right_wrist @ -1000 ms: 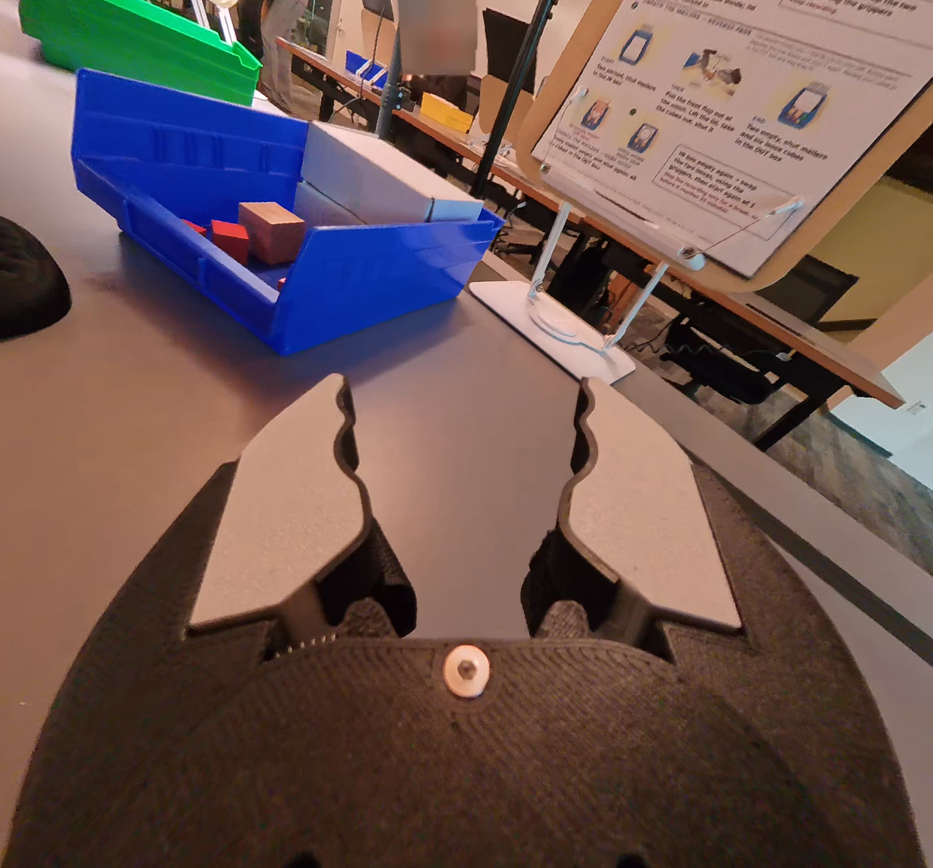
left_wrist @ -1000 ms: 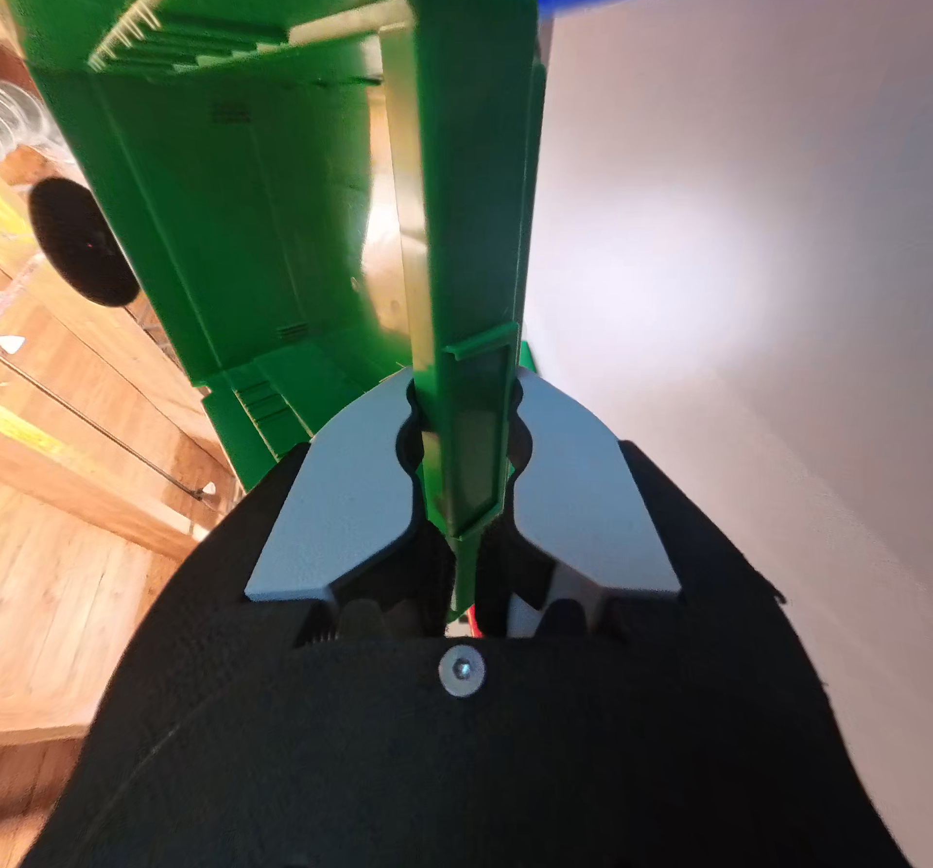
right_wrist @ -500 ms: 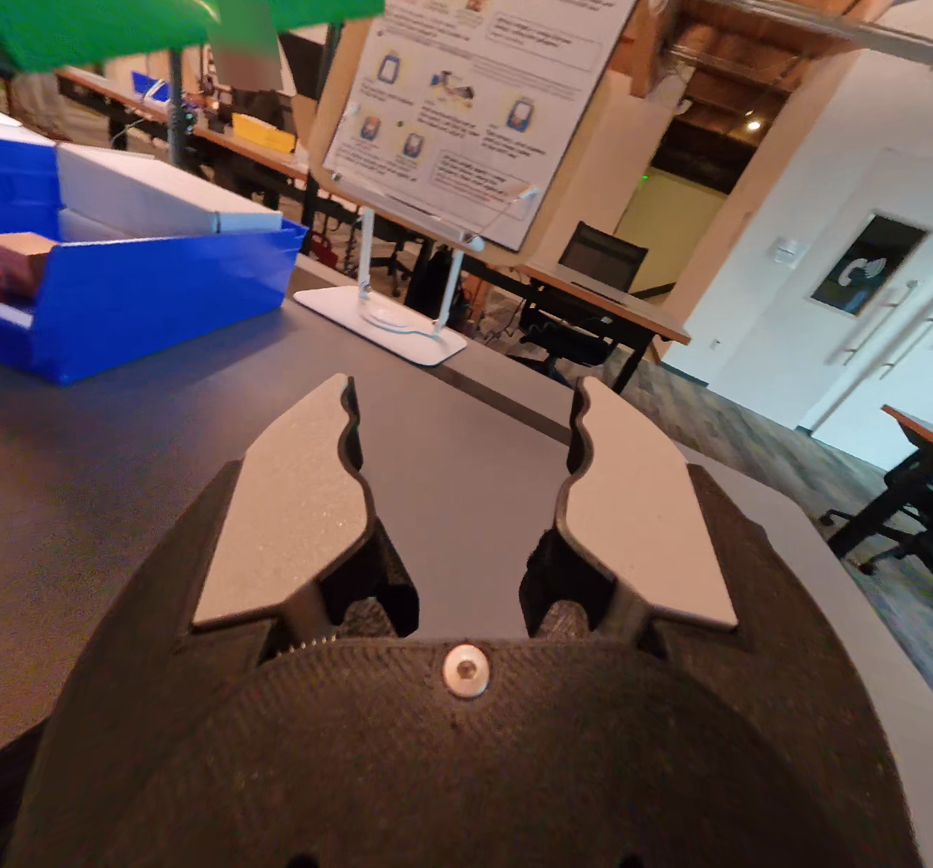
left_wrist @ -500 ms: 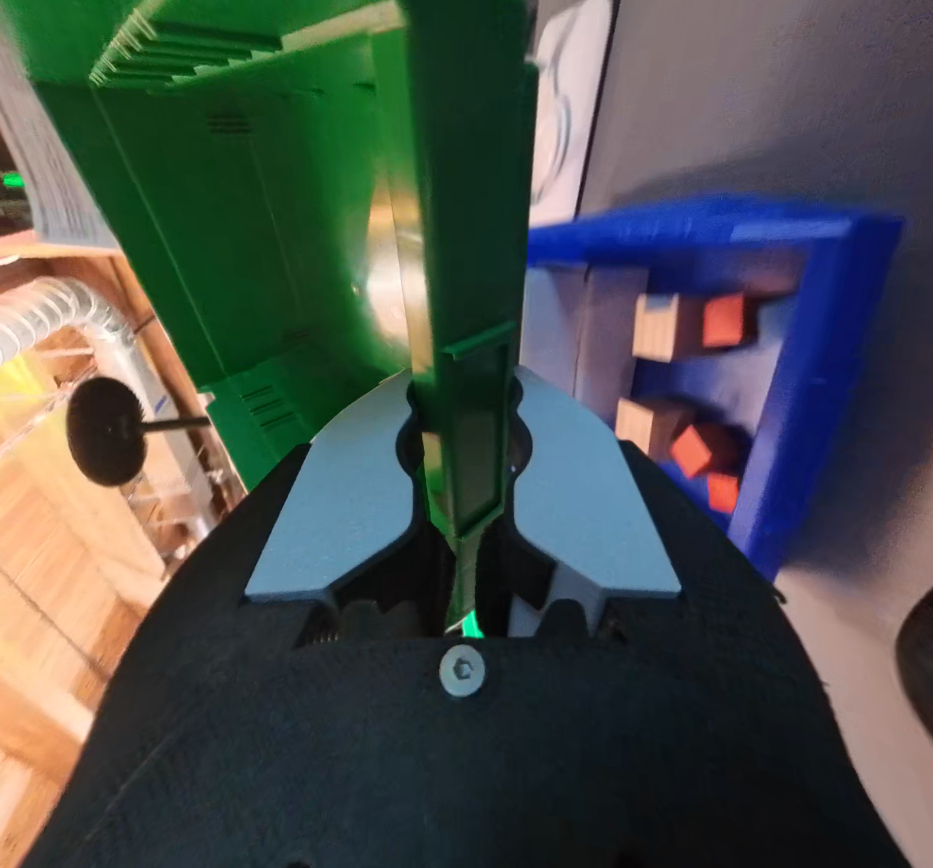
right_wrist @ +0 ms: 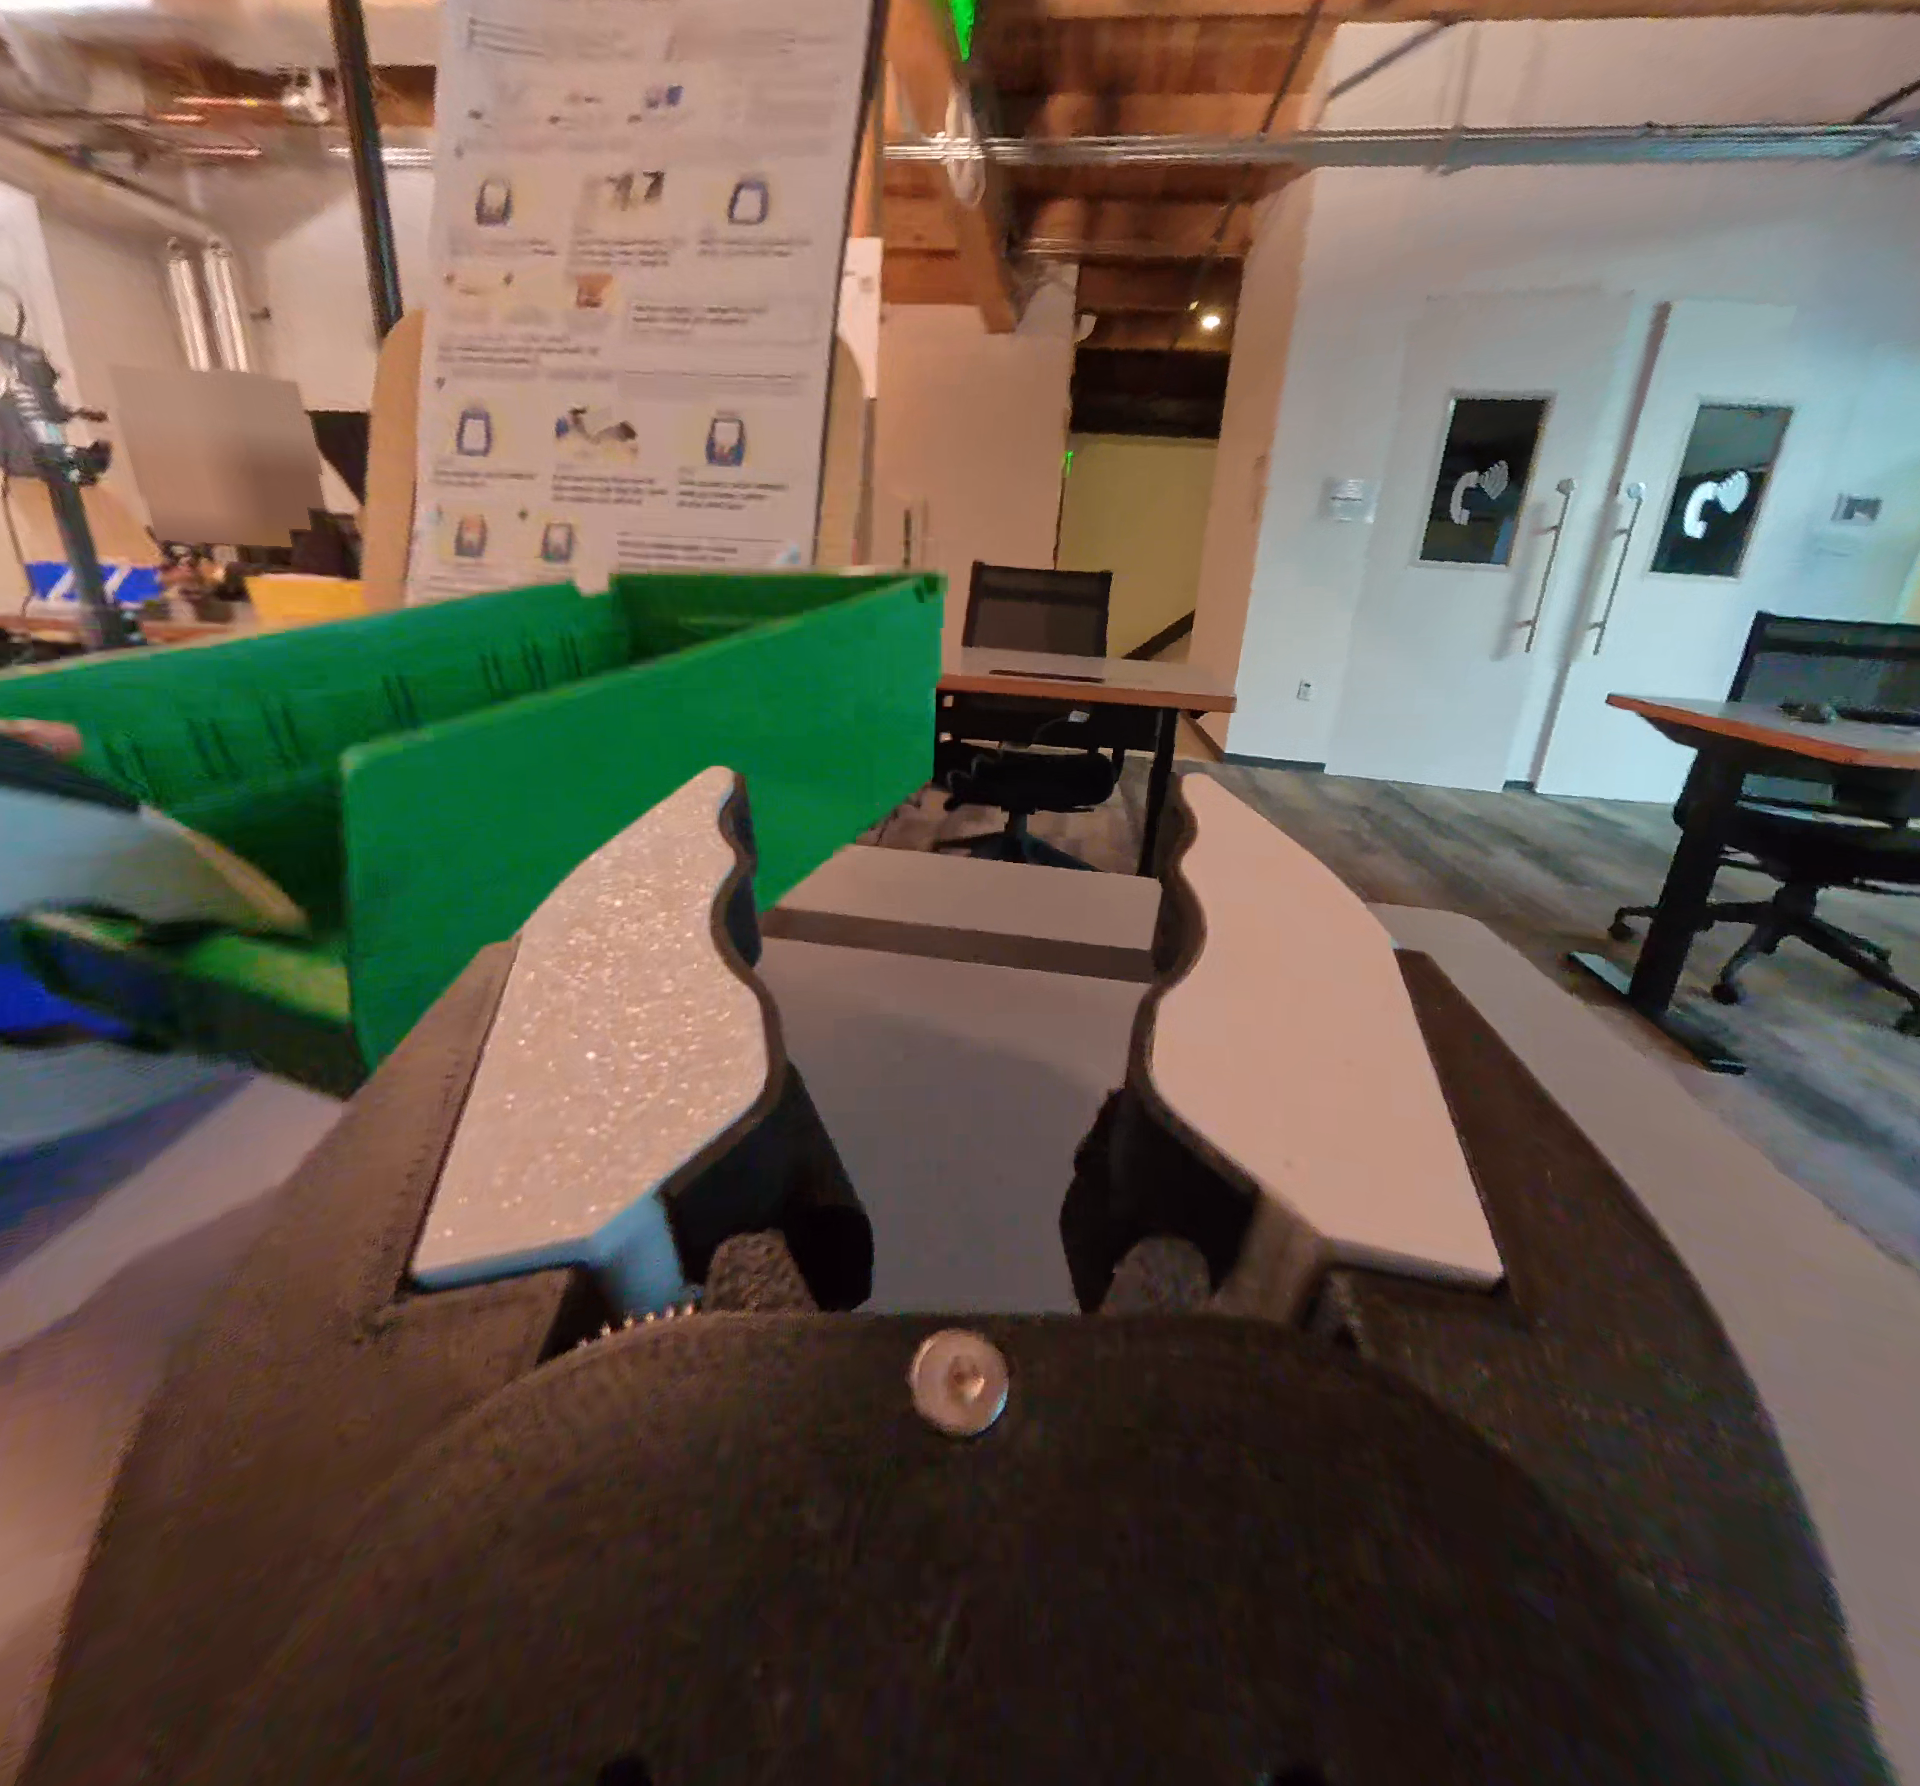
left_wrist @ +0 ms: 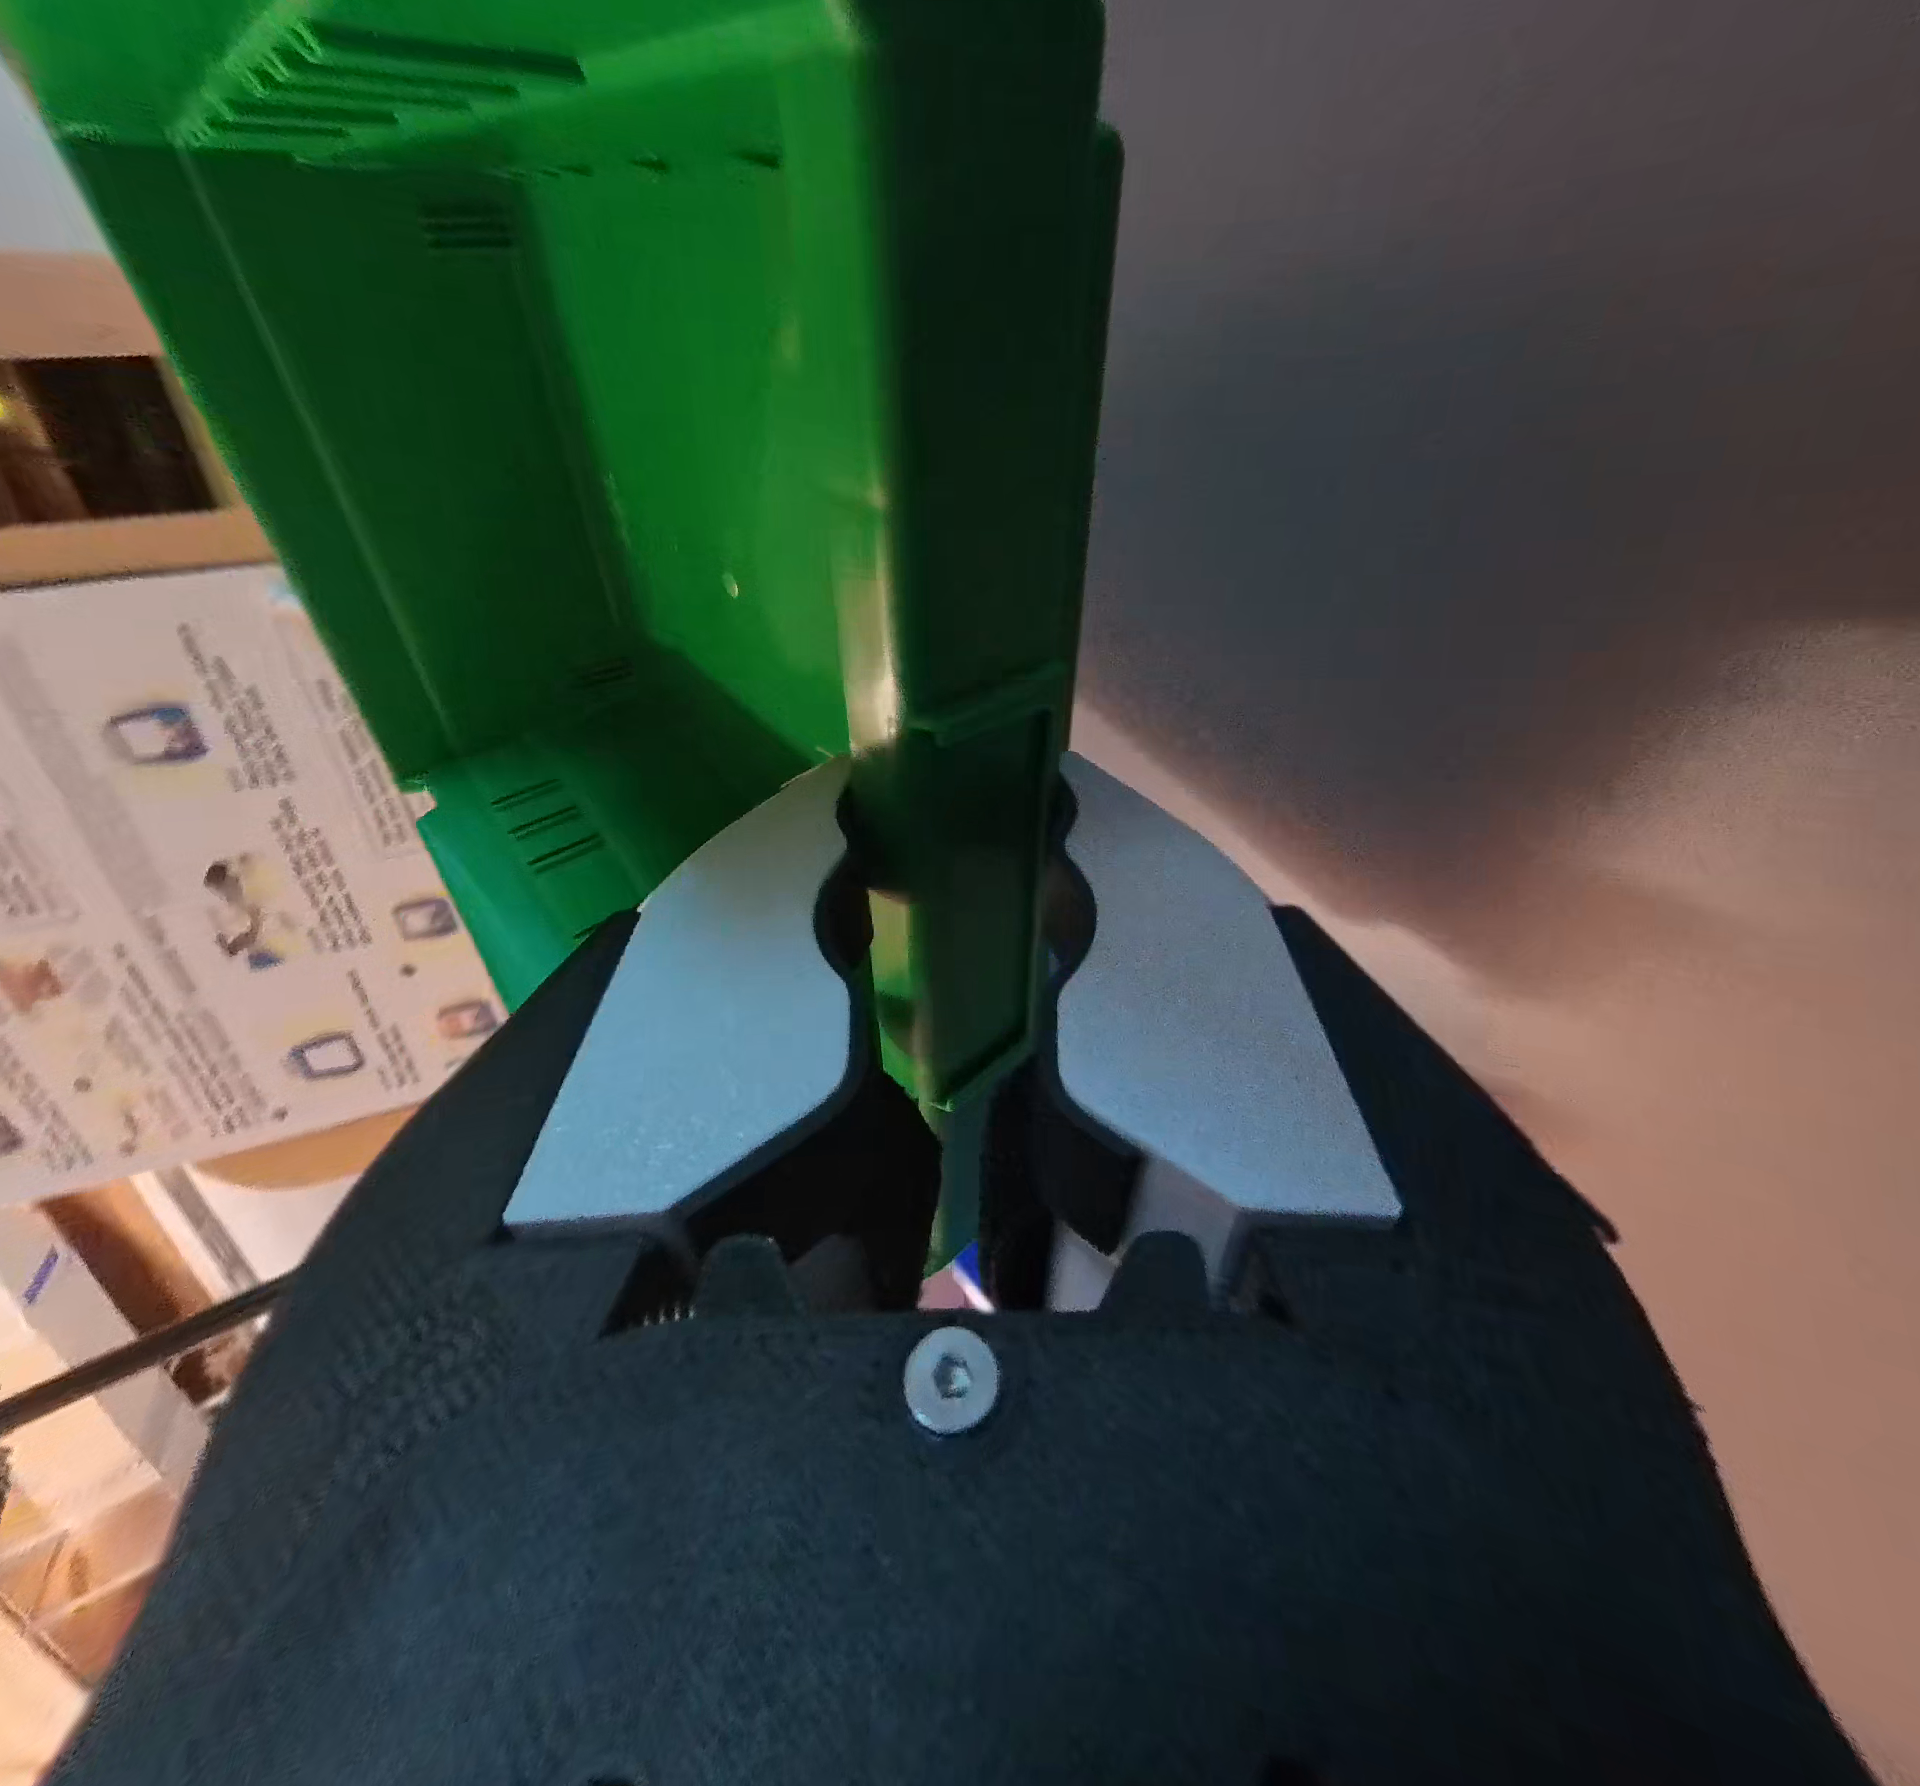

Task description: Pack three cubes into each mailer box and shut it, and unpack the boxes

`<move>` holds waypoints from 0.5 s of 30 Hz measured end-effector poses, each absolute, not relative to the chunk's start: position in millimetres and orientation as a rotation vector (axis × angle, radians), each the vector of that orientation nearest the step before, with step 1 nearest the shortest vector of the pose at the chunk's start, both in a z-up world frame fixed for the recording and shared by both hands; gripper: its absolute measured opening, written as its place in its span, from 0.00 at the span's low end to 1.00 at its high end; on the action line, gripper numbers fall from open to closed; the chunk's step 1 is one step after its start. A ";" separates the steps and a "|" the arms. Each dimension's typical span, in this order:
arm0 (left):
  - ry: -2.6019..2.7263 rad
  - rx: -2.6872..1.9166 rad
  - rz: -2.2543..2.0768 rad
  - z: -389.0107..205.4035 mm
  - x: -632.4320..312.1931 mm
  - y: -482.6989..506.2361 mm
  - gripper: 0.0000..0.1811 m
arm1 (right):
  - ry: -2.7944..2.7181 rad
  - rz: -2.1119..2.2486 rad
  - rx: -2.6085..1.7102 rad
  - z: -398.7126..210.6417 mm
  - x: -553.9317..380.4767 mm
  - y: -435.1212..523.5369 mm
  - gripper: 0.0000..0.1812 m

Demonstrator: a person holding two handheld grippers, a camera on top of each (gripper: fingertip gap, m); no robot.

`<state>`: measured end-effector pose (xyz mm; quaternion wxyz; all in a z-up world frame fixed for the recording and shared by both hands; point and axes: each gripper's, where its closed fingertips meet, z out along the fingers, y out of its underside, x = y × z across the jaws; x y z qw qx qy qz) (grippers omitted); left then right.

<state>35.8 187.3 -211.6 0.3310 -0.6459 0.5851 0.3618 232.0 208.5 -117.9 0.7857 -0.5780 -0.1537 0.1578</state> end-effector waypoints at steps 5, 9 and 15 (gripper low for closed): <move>1.619 -1.729 0.912 -251.9 61.4 197.6 0.16 | -0.329 0.322 -1.250 -118.7 235.0 209.8 0.41; 1.681 -1.751 0.888 -276.9 72.3 197.8 0.16 | -0.354 0.310 -1.256 -120.6 231.7 209.5 0.40; 1.669 -1.684 0.914 -282.1 80.9 198.0 0.19 | -0.364 0.327 -1.248 -119.5 227.4 207.5 0.40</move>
